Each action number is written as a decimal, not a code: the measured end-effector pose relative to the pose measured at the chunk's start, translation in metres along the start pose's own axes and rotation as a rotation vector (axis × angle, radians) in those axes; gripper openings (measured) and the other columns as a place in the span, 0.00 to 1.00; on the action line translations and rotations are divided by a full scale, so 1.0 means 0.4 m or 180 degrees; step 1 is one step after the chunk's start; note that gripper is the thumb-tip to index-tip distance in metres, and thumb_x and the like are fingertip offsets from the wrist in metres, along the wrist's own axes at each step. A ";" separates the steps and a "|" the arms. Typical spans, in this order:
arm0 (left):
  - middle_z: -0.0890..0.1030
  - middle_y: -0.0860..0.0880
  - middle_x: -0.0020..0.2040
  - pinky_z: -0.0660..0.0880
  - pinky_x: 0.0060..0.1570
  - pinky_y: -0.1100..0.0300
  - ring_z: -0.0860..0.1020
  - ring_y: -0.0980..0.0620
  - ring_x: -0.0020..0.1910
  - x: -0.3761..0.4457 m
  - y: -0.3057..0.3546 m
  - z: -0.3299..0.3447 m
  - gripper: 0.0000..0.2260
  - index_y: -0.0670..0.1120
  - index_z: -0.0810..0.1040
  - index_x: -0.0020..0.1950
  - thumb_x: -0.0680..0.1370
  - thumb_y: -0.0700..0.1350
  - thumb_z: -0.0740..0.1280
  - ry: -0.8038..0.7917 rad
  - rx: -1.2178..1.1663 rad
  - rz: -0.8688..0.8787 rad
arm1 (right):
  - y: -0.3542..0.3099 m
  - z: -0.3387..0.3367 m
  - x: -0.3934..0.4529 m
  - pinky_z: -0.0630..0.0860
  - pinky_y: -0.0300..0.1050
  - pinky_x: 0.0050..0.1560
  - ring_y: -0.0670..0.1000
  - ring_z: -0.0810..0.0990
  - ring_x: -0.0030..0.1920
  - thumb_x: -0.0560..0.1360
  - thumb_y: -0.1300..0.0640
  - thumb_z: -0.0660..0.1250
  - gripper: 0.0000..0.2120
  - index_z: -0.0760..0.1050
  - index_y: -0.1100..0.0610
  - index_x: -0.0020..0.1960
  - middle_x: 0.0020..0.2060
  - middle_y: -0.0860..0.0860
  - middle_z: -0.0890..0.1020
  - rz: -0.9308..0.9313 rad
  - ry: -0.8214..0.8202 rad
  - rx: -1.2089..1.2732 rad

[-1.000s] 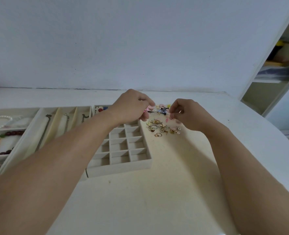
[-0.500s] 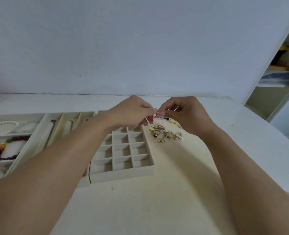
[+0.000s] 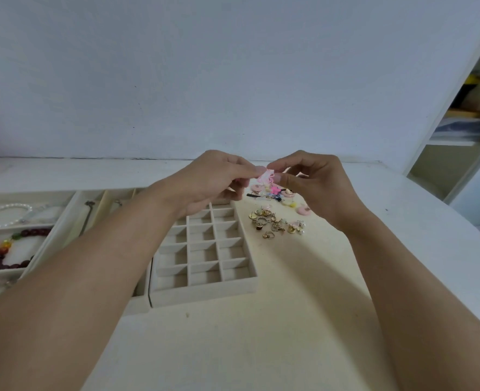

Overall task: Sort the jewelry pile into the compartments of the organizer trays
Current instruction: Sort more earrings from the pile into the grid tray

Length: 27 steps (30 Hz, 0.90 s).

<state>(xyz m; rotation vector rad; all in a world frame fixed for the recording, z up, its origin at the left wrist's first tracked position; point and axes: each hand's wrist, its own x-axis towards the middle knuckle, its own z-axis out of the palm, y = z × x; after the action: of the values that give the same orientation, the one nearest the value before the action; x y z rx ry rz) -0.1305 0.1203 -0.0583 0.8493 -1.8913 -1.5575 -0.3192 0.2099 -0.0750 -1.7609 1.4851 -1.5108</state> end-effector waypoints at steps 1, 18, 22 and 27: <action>0.76 0.49 0.31 0.75 0.41 0.56 0.73 0.51 0.32 0.002 0.001 -0.004 0.08 0.44 0.82 0.37 0.75 0.45 0.75 0.0172 0.0148 0.0059 | 0.006 0.000 0.001 0.71 0.38 0.32 0.46 0.77 0.36 0.75 0.61 0.75 0.06 0.84 0.54 0.50 0.42 0.50 0.84 0.0163 0.0008 -0.0005; 0.77 0.56 0.28 0.73 0.37 0.61 0.74 0.55 0.30 -0.002 0.005 -0.011 0.09 0.45 0.85 0.43 0.75 0.51 0.75 0.0591 0.0909 0.0343 | 0.024 0.017 -0.003 0.72 0.41 0.45 0.50 0.81 0.48 0.77 0.62 0.71 0.15 0.80 0.53 0.63 0.54 0.52 0.86 0.0998 -0.0958 0.0569; 0.77 0.57 0.28 0.73 0.35 0.64 0.74 0.56 0.30 0.000 0.002 -0.013 0.09 0.46 0.84 0.42 0.75 0.51 0.75 0.0600 0.0916 0.0331 | 0.027 0.021 -0.003 0.73 0.38 0.43 0.48 0.81 0.46 0.77 0.61 0.72 0.14 0.81 0.53 0.61 0.53 0.52 0.87 0.1020 -0.0881 0.0486; 0.77 0.57 0.28 0.69 0.28 0.69 0.73 0.56 0.28 0.001 0.001 -0.013 0.09 0.47 0.83 0.39 0.75 0.51 0.75 0.0574 0.0934 0.0306 | 0.025 0.024 -0.003 0.74 0.36 0.42 0.47 0.81 0.44 0.76 0.59 0.73 0.12 0.83 0.54 0.59 0.51 0.52 0.87 0.1057 -0.0813 0.0450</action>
<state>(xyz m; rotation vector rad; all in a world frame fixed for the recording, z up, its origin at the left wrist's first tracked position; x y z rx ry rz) -0.1270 0.1166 -0.0571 0.9717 -2.0222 -1.1229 -0.3152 0.2042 -0.0868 -1.4750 1.4187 -1.1480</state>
